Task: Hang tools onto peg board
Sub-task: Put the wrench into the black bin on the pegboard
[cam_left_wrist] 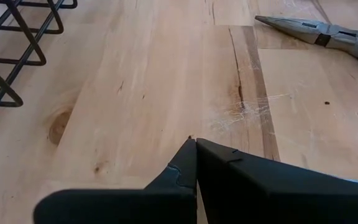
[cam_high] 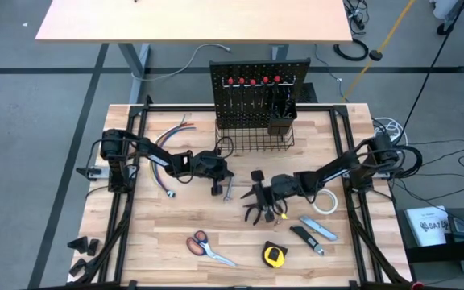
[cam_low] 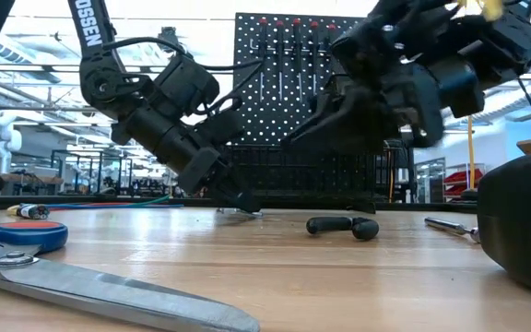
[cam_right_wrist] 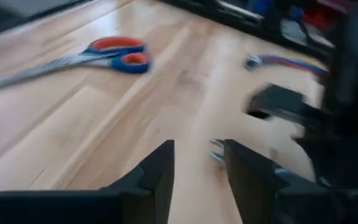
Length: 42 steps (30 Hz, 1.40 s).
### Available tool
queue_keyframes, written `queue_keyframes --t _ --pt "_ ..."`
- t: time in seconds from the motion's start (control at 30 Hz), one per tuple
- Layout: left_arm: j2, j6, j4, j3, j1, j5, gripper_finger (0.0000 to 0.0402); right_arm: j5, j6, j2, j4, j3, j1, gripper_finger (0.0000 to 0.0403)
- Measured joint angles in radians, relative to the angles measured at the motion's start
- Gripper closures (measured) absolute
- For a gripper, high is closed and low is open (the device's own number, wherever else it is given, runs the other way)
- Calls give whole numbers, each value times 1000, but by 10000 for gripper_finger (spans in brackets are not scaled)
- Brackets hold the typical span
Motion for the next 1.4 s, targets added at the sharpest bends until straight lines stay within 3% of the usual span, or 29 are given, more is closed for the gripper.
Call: queue_keyframes --t 0.33,0.6,0.7,1.4 --pt "1 -24 -14 0 2 8 398 306 -174 183 -85 190 69 202" --pt "1 -23 -17 -2 3 21 398 332 -175 256 -373 367 70 189" --pt "1 -23 -17 -2 3 24 398 381 -174 274 -385 402 72 188" --pt "2 -24 -17 -2 2 24 398 381 -122 311 -461 416 13 188"
